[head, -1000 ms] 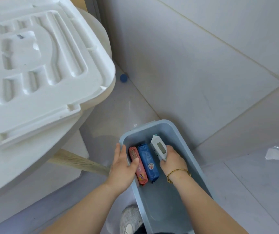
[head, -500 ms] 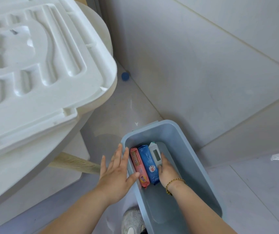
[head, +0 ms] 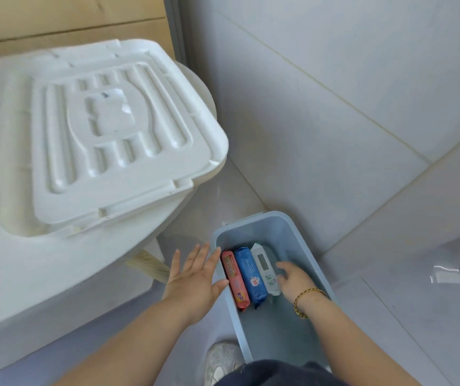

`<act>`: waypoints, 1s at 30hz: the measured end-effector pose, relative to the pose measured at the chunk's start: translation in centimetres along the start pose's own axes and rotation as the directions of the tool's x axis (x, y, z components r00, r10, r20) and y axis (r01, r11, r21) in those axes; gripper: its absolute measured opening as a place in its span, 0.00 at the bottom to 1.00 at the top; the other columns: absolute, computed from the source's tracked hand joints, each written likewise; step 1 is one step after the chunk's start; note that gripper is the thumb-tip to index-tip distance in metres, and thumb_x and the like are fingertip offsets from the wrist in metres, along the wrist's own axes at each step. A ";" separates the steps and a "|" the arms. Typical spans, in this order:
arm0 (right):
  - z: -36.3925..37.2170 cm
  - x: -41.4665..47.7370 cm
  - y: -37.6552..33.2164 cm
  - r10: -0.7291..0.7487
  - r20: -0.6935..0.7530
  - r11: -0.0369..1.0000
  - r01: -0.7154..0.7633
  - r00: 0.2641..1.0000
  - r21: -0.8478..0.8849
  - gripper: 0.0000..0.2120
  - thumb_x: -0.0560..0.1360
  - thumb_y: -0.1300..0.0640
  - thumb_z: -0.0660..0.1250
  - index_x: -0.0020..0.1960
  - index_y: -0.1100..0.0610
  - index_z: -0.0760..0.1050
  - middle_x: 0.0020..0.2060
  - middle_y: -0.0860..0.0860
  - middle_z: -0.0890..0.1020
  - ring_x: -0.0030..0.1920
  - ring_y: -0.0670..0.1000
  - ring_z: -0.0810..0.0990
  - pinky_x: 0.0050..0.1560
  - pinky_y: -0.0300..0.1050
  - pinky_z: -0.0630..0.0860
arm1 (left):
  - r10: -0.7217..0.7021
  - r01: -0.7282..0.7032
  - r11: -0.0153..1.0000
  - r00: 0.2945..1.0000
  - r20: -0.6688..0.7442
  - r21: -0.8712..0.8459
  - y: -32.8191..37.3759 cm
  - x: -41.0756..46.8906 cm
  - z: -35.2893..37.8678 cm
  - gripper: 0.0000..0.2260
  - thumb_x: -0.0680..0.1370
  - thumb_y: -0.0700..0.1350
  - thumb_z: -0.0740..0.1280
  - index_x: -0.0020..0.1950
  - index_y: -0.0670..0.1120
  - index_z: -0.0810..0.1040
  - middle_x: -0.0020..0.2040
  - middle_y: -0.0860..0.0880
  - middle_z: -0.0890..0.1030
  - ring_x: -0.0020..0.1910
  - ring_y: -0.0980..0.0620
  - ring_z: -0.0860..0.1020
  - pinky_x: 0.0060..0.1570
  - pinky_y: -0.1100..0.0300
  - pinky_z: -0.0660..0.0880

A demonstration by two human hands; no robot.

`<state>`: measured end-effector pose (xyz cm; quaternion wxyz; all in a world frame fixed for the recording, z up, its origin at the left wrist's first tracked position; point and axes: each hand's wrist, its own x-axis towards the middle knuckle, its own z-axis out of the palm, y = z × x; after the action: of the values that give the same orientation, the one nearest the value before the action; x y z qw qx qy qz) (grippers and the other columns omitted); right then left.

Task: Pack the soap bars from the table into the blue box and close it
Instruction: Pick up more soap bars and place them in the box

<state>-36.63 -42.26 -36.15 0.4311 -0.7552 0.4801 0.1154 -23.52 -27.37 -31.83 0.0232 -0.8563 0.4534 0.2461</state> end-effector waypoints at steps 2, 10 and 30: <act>-1.3 -1.8 -0.9 -0.033 -0.012 0.999 0.033 0.999 -0.017 0.16 0.78 0.63 0.55 0.63 0.60 0.71 0.62 0.57 0.76 0.61 0.55 0.75 0.58 0.39 0.69 | 0.058 -0.063 0.997 0.993 -0.100 -0.050 0.3 -2.2 -1.2 0.24 0.80 0.55 0.47 0.74 0.52 0.43 0.77 0.52 0.47 0.75 0.55 0.43 0.68 0.51 0.30; -8.1 -11.3 -7.3 -0.295 -0.195 0.955 0.286 0.935 -0.074 0.11 0.75 0.65 0.59 0.42 0.55 0.77 0.38 0.51 0.76 0.42 0.50 0.73 0.34 0.31 0.66 | 0.256 -0.398 0.891 0.837 -0.484 -0.219 0.9 -15.3 -8.4 0.13 0.78 0.51 0.57 0.60 0.55 0.74 0.58 0.55 0.78 0.58 0.59 0.71 0.53 0.72 0.61; 5.1 -23.3 -35.1 -0.767 0.164 0.547 0.766 0.620 -0.337 0.42 0.66 0.46 0.71 0.73 0.50 0.53 0.71 0.51 0.63 0.71 0.50 0.60 0.70 0.44 0.60 | -0.357 0.040 0.934 0.148 -0.922 -0.355 -17.3 -28.1 -14.6 0.20 0.64 0.42 0.68 0.54 0.39 0.77 0.54 0.38 0.80 0.59 0.43 0.72 0.61 0.43 0.61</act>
<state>-18.35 -17.91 -6.57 0.2848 -0.9559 0.0717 0.0042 -17.17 0.42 -9.76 -0.3458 -0.8605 0.2095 -0.3101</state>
